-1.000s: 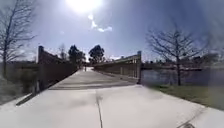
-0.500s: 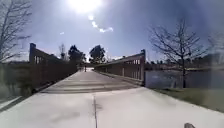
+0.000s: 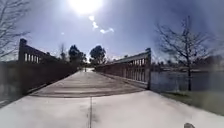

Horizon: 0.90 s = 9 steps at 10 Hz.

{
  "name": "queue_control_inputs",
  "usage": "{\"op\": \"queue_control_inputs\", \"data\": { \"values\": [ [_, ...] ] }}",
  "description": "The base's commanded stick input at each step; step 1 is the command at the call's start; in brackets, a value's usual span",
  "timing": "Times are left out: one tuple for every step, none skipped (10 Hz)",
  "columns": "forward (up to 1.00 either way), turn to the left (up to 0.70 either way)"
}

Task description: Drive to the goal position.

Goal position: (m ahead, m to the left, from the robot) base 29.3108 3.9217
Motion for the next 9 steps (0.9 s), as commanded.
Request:
{"op": "queue_control_inputs", "data": {
  "values": [
    [0.7,0.01],
    [0.7,0.28],
    [0.7,0.35],
    [0.7,0.23],
    [0.7,0.0],
    [0.7,0.0],
    [0.7,0.0],
    [0.7,0.0],
    [0.7,0.0]
  ]
}}
